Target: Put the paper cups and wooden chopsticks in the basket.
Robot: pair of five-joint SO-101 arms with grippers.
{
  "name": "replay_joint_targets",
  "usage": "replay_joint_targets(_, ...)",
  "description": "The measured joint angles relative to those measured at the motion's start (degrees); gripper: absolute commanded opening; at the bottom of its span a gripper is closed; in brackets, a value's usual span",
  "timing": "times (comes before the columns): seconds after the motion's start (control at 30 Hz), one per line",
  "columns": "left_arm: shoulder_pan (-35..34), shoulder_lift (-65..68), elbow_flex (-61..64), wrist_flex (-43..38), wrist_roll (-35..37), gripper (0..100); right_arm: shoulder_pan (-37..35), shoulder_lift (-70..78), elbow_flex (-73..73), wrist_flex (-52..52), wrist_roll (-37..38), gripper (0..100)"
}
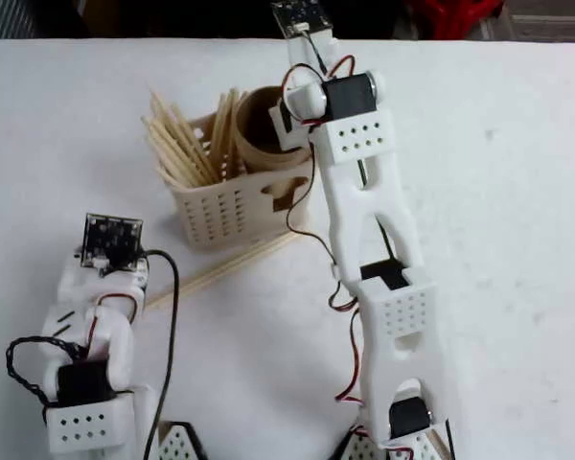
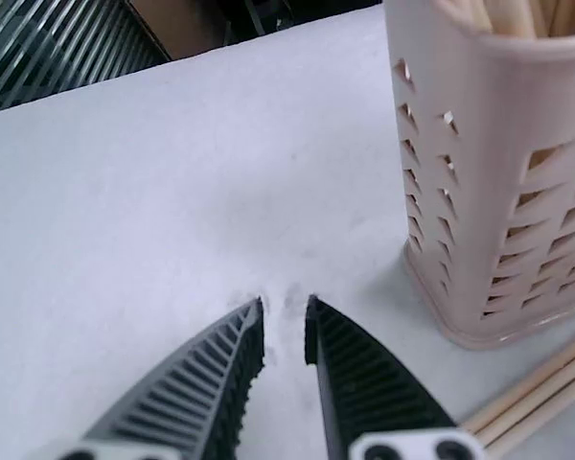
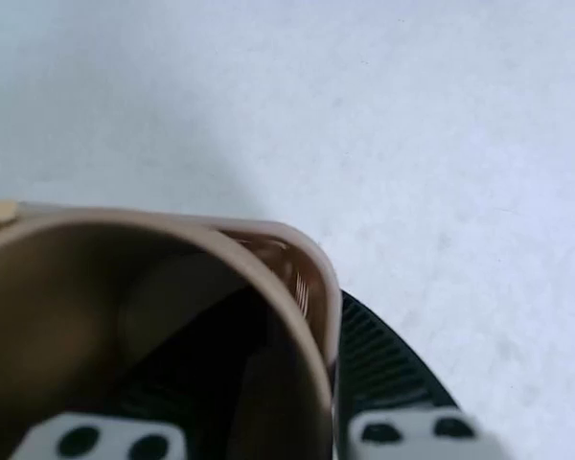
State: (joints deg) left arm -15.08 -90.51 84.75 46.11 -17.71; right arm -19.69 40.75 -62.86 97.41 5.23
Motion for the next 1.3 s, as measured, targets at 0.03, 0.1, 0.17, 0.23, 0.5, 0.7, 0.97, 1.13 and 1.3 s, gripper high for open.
replay_joint_targets(0.03,0.0,0.0,0.4,0.0,0.0,9,0.5,0.0,0.0,-0.1,-0.2,1.4)
replay_joint_targets(0.1,0.0,0.0,0.5,0.0,0.0,9,1.5,0.2,0.0,-0.8,-2.5,1.7)
replay_joint_targets(0.17,0.0,-0.3,0.7,0.0,0.0,9,2.5,0.4,0.2,-1.8,-5.3,1.7)
replay_joint_targets(0.23,0.0,-0.3,0.7,0.0,0.0,9,3.8,0.6,-0.1,-2.0,-7.5,1.7)
replay_joint_targets(0.5,0.0,-0.3,0.7,0.0,0.0,9,10.7,2.4,-6.1,-2.0,-13.5,1.7)
replay_joint_targets(0.7,0.0,-0.3,0.7,0.0,0.0,9,10.5,2.6,-7.7,-2.0,-13.0,1.6)
replay_joint_targets(0.97,0.0,-0.3,0.7,0.0,0.0,9,5.9,3.9,-9.2,-2.1,-8.4,7.6)
replay_joint_targets(1.13,0.0,-0.3,0.7,0.0,0.0,9,5.9,4.3,-9.9,-1.4,-8.4,17.8)
replay_joint_targets(1.3,0.0,-0.3,0.7,0.0,0.0,9,5.9,3.7,-9.4,-1.4,-8.4,18.8)
